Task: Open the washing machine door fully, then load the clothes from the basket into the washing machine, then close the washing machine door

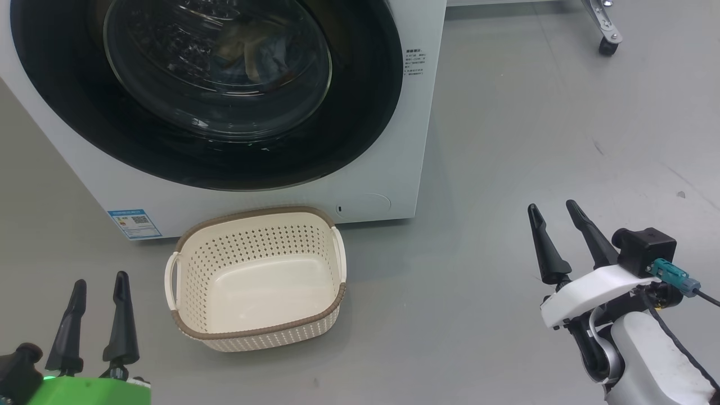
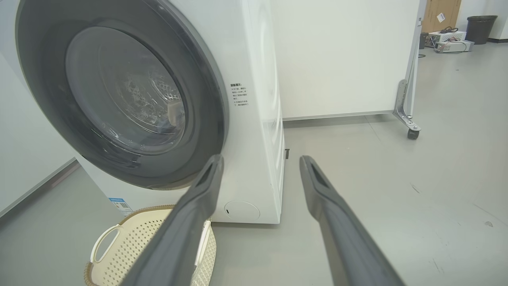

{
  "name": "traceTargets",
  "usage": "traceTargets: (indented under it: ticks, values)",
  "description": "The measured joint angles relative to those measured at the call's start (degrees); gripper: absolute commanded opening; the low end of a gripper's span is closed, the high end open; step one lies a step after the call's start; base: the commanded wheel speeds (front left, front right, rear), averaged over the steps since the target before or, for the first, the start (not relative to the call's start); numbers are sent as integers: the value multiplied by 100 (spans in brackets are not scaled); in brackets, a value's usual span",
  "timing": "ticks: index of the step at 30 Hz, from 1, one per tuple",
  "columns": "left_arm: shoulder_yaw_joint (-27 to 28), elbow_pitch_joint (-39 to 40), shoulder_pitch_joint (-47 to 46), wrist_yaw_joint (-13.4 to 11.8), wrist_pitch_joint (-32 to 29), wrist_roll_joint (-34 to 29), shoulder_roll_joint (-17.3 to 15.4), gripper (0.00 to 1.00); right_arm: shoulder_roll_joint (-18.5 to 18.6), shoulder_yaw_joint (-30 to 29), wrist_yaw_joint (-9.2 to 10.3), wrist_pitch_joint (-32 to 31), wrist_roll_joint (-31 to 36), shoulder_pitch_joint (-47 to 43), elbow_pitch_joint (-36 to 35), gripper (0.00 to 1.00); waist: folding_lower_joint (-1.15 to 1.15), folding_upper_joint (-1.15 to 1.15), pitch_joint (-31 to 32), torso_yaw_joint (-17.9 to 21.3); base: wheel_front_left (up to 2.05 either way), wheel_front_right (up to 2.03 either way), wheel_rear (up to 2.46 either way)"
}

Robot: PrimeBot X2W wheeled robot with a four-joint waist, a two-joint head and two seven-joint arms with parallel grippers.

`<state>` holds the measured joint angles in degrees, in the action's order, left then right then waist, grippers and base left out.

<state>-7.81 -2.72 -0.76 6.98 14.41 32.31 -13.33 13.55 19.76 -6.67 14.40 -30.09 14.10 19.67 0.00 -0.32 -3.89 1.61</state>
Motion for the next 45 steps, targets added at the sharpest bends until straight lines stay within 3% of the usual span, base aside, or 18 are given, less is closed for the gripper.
traceTargets:
  ticks: [3,4,11,45]
  values:
    - [-24,4,0,0,0,11,-9,100,-7,-3,-1,0,40,-1,-5,100,0,0,-6,-5,0,0,0]
    - [-31,-16,0,0,-3,20,7,0,-18,3,2,-1,41,-3,16,0,0,0,-7,-6,0,0,0]
    - [-164,-350,52,-1,-35,59,333,0,-248,94,3,-5,18,-422,320,0,0,0,-7,-6,0,0,0]
    - [194,-466,97,-65,-611,2011,528,0,-483,-758,25,-632,-2022,-478,40,0,0,0,125,-57,0,0,0]
